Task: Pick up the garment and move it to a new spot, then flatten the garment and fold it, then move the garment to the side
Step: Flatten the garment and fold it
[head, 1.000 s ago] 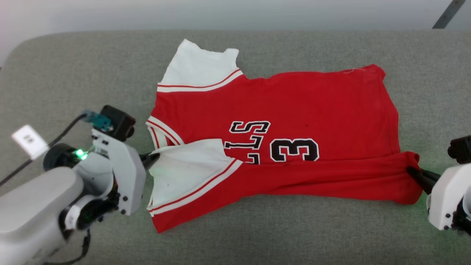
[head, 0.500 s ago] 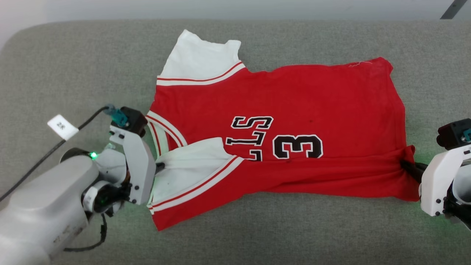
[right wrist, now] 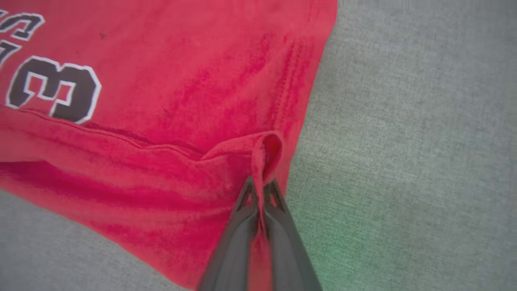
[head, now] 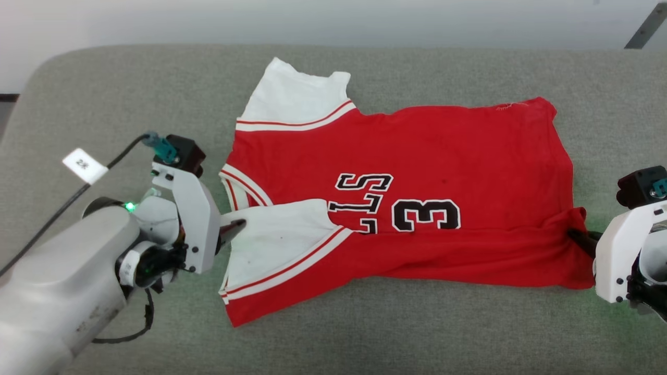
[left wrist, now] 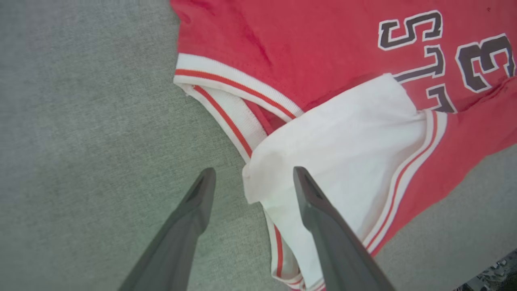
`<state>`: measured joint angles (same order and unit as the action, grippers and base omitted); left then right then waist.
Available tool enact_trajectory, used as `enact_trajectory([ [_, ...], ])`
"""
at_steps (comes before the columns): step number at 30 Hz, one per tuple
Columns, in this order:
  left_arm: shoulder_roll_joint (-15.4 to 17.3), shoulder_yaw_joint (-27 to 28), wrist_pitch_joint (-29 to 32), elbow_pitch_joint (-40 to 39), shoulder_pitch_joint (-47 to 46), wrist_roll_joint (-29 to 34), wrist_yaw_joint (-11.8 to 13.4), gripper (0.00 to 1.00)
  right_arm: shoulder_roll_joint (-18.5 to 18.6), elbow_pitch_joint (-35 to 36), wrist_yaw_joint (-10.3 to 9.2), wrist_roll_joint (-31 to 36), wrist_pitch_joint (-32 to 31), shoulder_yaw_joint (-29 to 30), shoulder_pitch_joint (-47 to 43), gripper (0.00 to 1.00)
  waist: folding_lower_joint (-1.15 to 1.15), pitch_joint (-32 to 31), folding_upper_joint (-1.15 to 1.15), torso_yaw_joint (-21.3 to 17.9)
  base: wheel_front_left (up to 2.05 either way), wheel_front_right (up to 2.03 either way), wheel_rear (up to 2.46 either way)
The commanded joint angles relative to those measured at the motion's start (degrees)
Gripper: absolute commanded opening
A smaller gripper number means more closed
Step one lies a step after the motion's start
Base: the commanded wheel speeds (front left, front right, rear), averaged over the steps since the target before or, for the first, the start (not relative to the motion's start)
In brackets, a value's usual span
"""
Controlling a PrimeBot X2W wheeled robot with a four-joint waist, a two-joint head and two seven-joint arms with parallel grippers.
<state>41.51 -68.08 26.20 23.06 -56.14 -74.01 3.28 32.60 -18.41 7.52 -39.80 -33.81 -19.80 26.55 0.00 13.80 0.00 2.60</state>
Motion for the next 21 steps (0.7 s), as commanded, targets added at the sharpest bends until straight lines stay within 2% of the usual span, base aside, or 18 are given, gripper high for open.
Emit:
enact_trajectory([
  [1, 0.6, 0.3, 0.2, -0.8, -0.1, -0.1, 0.8, 1.0, -0.1, 0.2, -0.06, 0.1, 0.3, 0.0, 0.7, 1.0, 0.0, -1.0, 0.0, 0.3, 0.0, 0.0, 0.0],
  [11, 3.5, 0.7, 1.8, -7.6, 2.9, -2.3, 5.4, 1.0, -0.5, 2.3, -0.06, 1.2, 3.4, 2.5, 0.2, 1.0, 0.0, -3.8, 0.0, 0.3, 0.0, 0.0, 0.0],
  [21, 7.7, 0.2, 4.8, -13.6, 10.1, -7.9, 10.8, 1.0, -4.5, 8.2, -0.05, 6.6, 9.7, 13.1, -3.9, 1.0, 0.0, -5.6, 0.0, -1.5, 0.0, 0.0, 0.0],
])
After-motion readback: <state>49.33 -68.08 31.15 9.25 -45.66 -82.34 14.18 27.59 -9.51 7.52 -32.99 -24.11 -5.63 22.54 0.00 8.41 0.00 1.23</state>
